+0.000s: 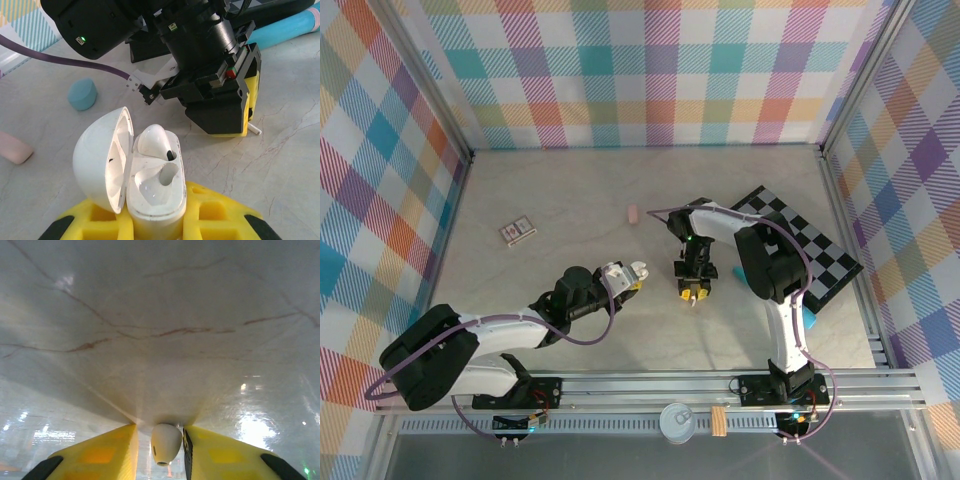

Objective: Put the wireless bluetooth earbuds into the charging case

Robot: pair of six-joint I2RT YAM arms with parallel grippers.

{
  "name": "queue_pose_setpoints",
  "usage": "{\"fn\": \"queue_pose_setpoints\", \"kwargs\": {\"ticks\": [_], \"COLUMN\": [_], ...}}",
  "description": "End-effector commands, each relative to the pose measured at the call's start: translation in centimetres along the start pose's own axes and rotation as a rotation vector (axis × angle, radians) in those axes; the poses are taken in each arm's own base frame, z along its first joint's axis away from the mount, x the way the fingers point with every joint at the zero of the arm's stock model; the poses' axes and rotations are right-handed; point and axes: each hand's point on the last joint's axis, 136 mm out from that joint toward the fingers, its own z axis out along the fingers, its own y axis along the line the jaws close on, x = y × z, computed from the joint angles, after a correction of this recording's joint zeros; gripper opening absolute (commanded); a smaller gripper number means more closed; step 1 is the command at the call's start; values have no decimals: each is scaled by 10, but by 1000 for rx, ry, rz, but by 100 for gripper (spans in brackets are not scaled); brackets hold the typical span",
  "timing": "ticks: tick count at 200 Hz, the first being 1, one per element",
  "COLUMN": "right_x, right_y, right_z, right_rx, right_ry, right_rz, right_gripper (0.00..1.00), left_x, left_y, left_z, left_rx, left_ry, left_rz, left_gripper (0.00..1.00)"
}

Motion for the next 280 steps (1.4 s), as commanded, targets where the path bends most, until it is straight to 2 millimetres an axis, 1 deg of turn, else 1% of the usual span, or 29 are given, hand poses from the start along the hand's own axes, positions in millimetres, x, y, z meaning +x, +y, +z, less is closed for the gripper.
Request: {"fn": "queue_pose_setpoints", "kwargs": {"ticks": [1, 12, 39, 77, 94, 124, 158, 188, 208, 227, 244, 280], "right_x": [-1, -3, -5, -5, -5, -5, -2, 0, 1, 7, 14, 36], "right_y": [-5, -6, -12, -12, -10, -3, 6, 11, 17, 24, 30, 52], "right_z": [12, 12, 12, 0, -13, -40, -73, -107, -125, -146, -161, -180], "right_rx": [23, 27, 67, 55, 41, 9, -49, -92, -125, -169, -206, -256], "right_ry": [20, 16, 1, -59, -122, -273, -454, -624, -747, -847, -911, -990], "right_rz": [2, 2, 6, -5, -13, -51, -103, -146, -200, -259, -310, -463], "right_gripper": [29, 28, 23, 19, 17, 17, 17, 16, 16, 15, 16, 16], "left_x": [-23, -24, -24, -24, -26, -28, -26, -34, -39, -45, -46, -50], "left_y": [5, 5, 5, 3, 3, 2, 6, 4, 2, 2, 1, -4], "left_z": [-2, -3, -3, -1, 0, 3, 11, 20, 28, 31, 33, 39], "left_rx": [-2, -1, 4, 14, 18, 26, 18, 52, 81, 100, 112, 161], "left_ry": [-62, -62, -58, -59, -64, -70, -59, -71, -67, -67, -53, -41], "left_rz": [24, 25, 25, 23, 22, -2, -92, -180, -217, -236, -244, -261], "left_gripper": [7, 7, 7, 7, 7, 7, 7, 7, 7, 7, 7, 7]}}
